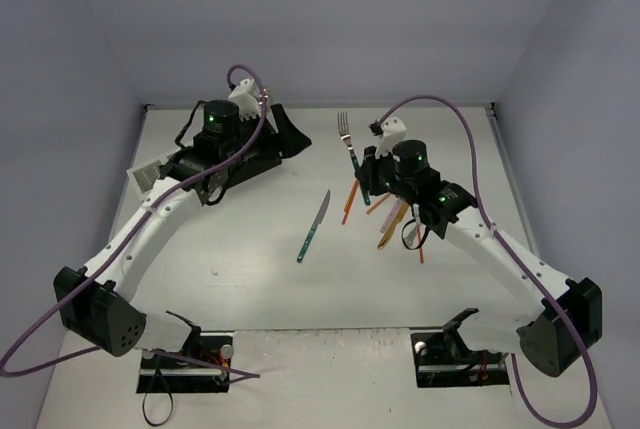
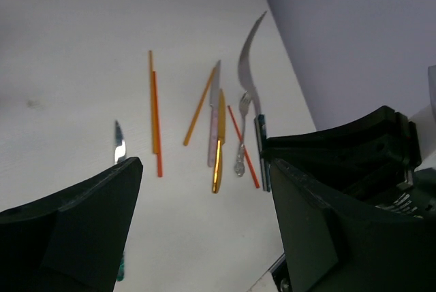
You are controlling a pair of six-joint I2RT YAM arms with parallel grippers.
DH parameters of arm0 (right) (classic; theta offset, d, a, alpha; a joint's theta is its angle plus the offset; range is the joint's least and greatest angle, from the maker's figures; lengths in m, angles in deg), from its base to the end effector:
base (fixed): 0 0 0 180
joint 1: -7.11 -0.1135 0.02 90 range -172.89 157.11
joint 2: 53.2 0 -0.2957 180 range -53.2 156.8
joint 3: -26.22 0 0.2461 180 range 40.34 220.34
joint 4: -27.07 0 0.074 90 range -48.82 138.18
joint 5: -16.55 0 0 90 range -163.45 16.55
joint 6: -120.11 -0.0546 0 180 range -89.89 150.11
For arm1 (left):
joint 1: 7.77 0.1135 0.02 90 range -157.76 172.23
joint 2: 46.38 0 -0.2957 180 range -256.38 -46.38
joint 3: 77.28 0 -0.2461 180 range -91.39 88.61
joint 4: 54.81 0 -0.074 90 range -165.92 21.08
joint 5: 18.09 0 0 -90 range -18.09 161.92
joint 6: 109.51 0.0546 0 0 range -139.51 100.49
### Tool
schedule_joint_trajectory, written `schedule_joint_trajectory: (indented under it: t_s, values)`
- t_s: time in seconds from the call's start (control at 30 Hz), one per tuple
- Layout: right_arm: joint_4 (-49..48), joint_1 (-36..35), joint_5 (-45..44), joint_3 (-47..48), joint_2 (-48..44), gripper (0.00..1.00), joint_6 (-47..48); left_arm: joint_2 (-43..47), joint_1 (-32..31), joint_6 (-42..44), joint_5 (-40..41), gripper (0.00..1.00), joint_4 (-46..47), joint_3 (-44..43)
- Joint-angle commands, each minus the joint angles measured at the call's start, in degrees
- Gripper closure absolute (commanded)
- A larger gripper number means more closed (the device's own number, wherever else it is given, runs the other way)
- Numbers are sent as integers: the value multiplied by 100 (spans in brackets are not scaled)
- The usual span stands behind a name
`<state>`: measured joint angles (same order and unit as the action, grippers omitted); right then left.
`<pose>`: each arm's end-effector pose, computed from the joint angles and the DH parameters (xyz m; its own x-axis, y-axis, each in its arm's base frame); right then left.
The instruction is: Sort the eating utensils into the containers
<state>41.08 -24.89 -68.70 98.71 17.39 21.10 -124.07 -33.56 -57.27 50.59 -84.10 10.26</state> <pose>0.2463 0.1592 0.3736 -0.2692 0.0158 -0.9630 -0.5615 0.8097 0.1703 0.2757 -0.1553 0.4338 -0.6207 -0.3336 -0.7095 0.4327 0.6089 -0.6649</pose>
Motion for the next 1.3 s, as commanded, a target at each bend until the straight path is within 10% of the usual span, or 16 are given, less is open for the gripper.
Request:
schedule_joint_trajectory:
  t_s: [0.0, 0.4, 0.77, 1.0, 1.27]
  values:
    - [-754, -263, 155, 6, -280, 100, -64, -217, -412, -584, -161, 28, 1018, -414]
    - [-1024, -593, 387, 64, -411, 100, -211, -843, -1061, -428, 369, 33, 1123, -686]
    - [-1147, -605, 483, 36, -315, 99, -276, -845, -1164, -72, 501, 100, 1448, -581]
    - [-1149, -593, 390, 265, -53, 45, -285, -544, -1065, 565, 770, 100, 1516, -414]
    - [-917, -159, -44, 20, -349, 12, -479, -185, 618, 1253, 583, 100, 1072, -406]
